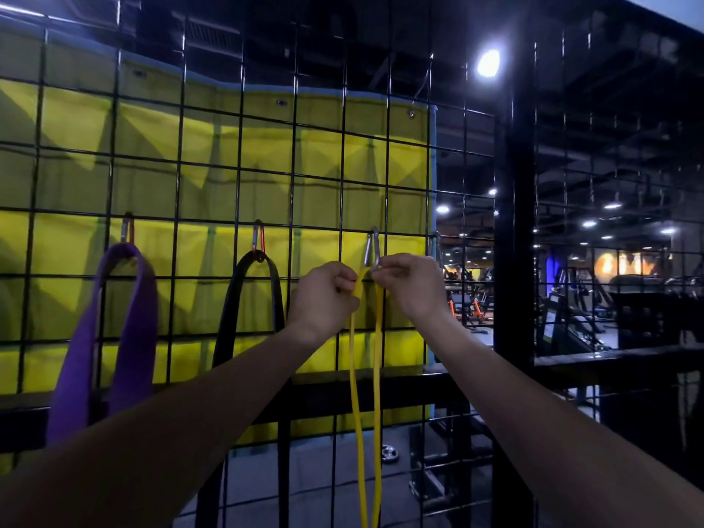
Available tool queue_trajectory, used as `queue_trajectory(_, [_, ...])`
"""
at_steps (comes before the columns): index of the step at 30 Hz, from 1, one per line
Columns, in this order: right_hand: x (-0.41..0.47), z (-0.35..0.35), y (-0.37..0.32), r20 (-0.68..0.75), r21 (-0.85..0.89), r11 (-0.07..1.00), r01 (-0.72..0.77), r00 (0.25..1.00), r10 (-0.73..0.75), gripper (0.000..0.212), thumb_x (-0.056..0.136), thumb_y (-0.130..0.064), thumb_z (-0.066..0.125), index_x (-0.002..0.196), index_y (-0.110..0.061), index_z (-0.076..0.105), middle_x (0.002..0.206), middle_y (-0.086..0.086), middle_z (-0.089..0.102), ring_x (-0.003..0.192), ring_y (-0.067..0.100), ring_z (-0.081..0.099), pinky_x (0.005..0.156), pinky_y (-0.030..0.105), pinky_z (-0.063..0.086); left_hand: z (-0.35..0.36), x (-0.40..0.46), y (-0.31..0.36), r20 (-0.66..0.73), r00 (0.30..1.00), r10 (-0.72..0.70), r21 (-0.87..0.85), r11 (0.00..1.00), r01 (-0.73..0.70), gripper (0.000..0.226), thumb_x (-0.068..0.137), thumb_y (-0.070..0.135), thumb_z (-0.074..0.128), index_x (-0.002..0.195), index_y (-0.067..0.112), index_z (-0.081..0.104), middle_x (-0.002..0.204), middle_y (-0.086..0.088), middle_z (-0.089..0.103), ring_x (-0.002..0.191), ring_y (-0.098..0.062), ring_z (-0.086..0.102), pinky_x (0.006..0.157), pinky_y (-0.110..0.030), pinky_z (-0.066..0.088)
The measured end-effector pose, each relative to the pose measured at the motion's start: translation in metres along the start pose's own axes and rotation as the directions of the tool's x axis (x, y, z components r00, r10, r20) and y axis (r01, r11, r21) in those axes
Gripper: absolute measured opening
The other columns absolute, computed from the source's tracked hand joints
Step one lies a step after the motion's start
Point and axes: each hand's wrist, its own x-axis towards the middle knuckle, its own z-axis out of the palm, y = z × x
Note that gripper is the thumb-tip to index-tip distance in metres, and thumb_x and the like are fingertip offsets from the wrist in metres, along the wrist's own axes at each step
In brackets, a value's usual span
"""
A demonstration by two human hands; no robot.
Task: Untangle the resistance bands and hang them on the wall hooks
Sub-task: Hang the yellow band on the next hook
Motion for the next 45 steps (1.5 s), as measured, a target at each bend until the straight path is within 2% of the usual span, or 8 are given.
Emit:
queue_trajectory(10, [-0.001, 0.016, -0.011, -0.091, -0.123, 0.989, -0.081, 0.993, 0.070, 0.022, 0.085, -0.023, 0.066, 0.105, -0.017, 0.070, 0.103, 0.003, 0.071, 0.097, 0.020, 0.064, 0.085, 0.036, 0.051, -0.011, -0.016, -0.002, 0.021, 1.000, 0.011, -0.048, 0.999, -0.010, 0.031, 0.077, 0.003, 0.067, 0.106, 0.014, 0.061, 0.100, -0.002, 0.063, 0.087, -0.023, 0.066, 0.077, -0.038, 0.056])
queue_trajectory(15, [-0.005, 0.017, -0.018, -0.125, -0.190, 0.974, -0.123, 0.987, 0.100, 0.021, 0.086, -0.021, 0.064, 0.105, -0.018, 0.071, 0.108, 0.003, 0.070, 0.100, 0.022, 0.063, 0.077, 0.027, 0.043, -0.022, -0.022, -0.003, 0.062, 0.998, 0.016, -0.095, 0.995, -0.011, 0.034, 0.078, 0.005, 0.068, 0.109, 0.014, 0.060, 0.102, -0.001, 0.060, 0.090, -0.022, 0.065, 0.084, -0.039, 0.054])
queue_trajectory(27, [-0.109, -0.014, -0.005, -0.136, -0.279, 0.913, -0.298, 0.953, 0.270, 0.031, 0.084, -0.015, 0.067, 0.115, -0.010, 0.066, 0.116, 0.011, 0.067, 0.100, 0.020, 0.063, 0.088, 0.033, 0.047, -0.009, -0.091, -0.012, 0.297, 0.955, 0.019, -0.211, 0.976, 0.047, 0.034, 0.085, 0.008, 0.063, 0.118, 0.012, 0.055, 0.114, -0.004, 0.055, 0.100, -0.021, 0.060, 0.082, -0.031, 0.048])
queue_trajectory(34, [-0.236, -0.038, 0.013, -0.119, -0.393, 0.792, -0.466, 0.880, 0.459, 0.030, 0.088, -0.019, 0.063, 0.116, -0.007, 0.063, 0.112, 0.010, 0.067, 0.103, 0.024, 0.063, 0.078, 0.024, 0.043, 0.024, -0.189, -0.032, 0.522, 0.852, -0.028, -0.153, 0.980, 0.126, 0.039, 0.091, 0.015, 0.058, 0.128, 0.014, 0.049, 0.130, -0.004, 0.051, 0.110, -0.020, 0.054, 0.085, -0.027, 0.042])
queue_trajectory(37, [-0.291, -0.051, 0.022, -0.115, -0.426, 0.728, -0.537, 0.831, 0.545, 0.025, 0.087, -0.016, 0.063, 0.109, -0.003, 0.065, 0.105, 0.013, 0.068, 0.102, 0.024, 0.063, 0.084, 0.029, 0.046, 0.036, -0.235, -0.037, 0.620, 0.783, -0.046, -0.158, 0.970, 0.183, 0.039, 0.090, 0.011, 0.059, 0.128, 0.009, 0.050, 0.126, -0.008, 0.053, 0.109, -0.023, 0.055, 0.091, -0.030, 0.045])
queue_trajectory(40, [-0.346, -0.069, 0.043, -0.087, -0.491, 0.653, -0.576, 0.778, 0.622, 0.006, 0.086, -0.014, 0.061, 0.087, -0.009, 0.065, 0.080, 0.007, 0.059, 0.084, 0.018, 0.057, 0.072, 0.029, 0.043, 0.061, -0.285, -0.045, 0.712, 0.694, -0.106, -0.114, 0.958, 0.263, 0.034, 0.086, 0.008, 0.062, 0.119, 0.007, 0.055, 0.114, -0.013, 0.058, 0.104, -0.027, 0.058, 0.093, -0.039, 0.048])
queue_trajectory(43, [-0.402, -0.094, 0.072, -0.102, -0.484, 0.568, -0.665, 0.688, 0.719, 0.017, 0.083, -0.010, 0.060, 0.097, -0.008, 0.069, 0.086, 0.009, 0.068, 0.087, 0.024, 0.063, 0.080, 0.033, 0.050, 0.098, -0.338, -0.052, 0.771, 0.615, -0.164, -0.058, 0.944, 0.325, 0.031, 0.083, 0.002, 0.062, 0.114, 0.004, 0.057, 0.098, -0.007, 0.057, 0.094, -0.022, 0.059, 0.084, -0.030, 0.046])
queue_trajectory(45, [-0.440, -0.115, 0.089, -0.125, -0.498, 0.497, -0.711, 0.626, 0.770, 0.012, 0.080, -0.008, 0.058, 0.087, -0.005, 0.067, 0.080, 0.013, 0.067, 0.081, 0.027, 0.062, 0.074, 0.033, 0.049, 0.124, -0.373, -0.051, 0.823, 0.541, -0.173, -0.007, 0.949, 0.314, 0.032, 0.084, 0.000, 0.060, 0.116, 0.003, 0.057, 0.099, -0.007, 0.058, 0.092, -0.018, 0.057, 0.081, -0.024, 0.043])
